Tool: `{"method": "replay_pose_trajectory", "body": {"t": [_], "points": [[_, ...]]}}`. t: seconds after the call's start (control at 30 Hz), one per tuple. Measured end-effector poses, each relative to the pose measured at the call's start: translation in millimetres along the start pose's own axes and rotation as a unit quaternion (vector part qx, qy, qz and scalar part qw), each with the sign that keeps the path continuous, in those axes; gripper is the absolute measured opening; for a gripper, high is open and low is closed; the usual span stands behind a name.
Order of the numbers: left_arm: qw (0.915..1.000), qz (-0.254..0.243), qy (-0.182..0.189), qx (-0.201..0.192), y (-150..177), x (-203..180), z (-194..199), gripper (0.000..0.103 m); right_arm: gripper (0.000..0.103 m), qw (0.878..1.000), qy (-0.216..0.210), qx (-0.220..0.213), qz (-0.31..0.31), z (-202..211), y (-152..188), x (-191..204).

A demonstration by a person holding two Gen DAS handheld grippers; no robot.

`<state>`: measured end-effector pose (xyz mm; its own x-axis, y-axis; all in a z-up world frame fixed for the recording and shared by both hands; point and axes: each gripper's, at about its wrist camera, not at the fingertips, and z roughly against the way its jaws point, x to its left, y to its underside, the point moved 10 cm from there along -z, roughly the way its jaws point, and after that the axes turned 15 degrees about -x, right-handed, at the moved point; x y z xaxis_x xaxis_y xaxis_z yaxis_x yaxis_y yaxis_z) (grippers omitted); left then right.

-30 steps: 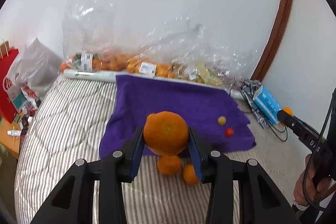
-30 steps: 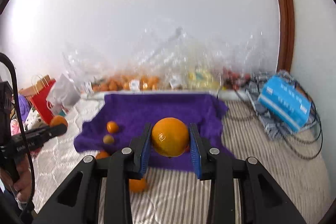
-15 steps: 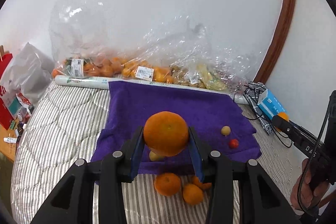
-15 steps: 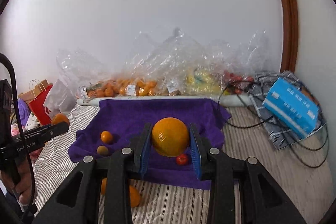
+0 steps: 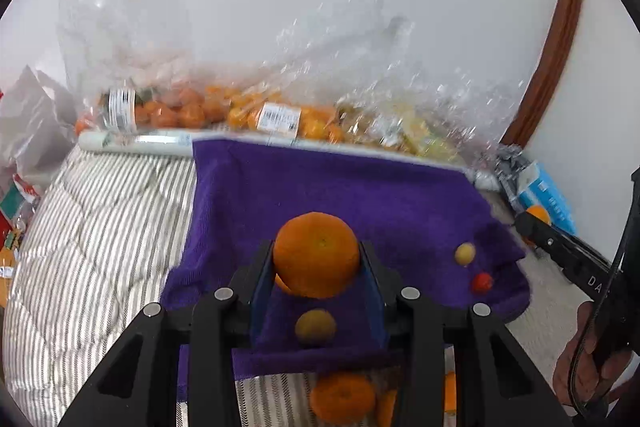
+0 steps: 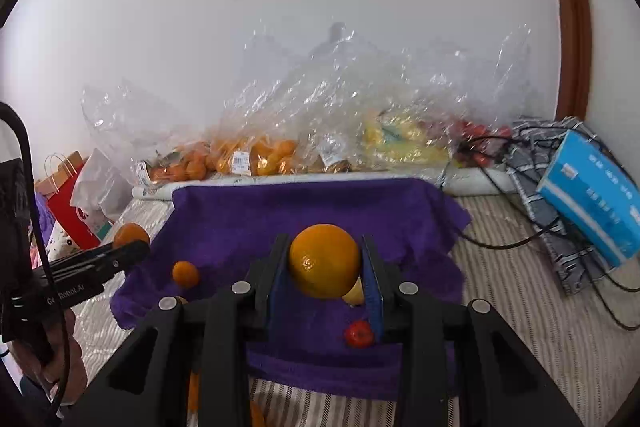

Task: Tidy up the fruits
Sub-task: 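Carry both held oranges up onto the purple towel with both tools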

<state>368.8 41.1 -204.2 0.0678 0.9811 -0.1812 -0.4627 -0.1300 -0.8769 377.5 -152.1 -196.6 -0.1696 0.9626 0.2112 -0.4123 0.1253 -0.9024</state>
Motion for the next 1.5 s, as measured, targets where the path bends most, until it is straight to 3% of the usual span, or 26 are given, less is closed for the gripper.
{"method": "replay_pose_trajectory", "body": {"t": [0.1, 0.23, 0.53, 0.83, 1.5], "points": [[0.9999, -0.005, -0.009, 0.008, 10, 4, -7, 0.039, 0.034, 1.000, -0.008, 0.018, 0.004, -13, 18, 0], [0.9998, 0.009, -0.003, 0.019, 15, 4, -12, 0.039, 0.034, 0.999, 0.012, 0.033, 0.039, -22, 33, -5], [0.9998, 0.014, -0.010, 0.012, 14, 9, -15, 0.039, 0.034, 0.999, 0.008, 0.044, 0.012, -25, 37, -17], [0.9993, 0.019, -0.018, 0.027, 22, 12, -22, 0.039, 0.034, 0.998, 0.011, 0.055, 0.042, -32, 49, -7], [0.9983, 0.019, -0.022, 0.051, 34, 12, -30, 0.039, 0.034, 0.997, 0.011, 0.075, 0.030, -41, 60, -7]]}}
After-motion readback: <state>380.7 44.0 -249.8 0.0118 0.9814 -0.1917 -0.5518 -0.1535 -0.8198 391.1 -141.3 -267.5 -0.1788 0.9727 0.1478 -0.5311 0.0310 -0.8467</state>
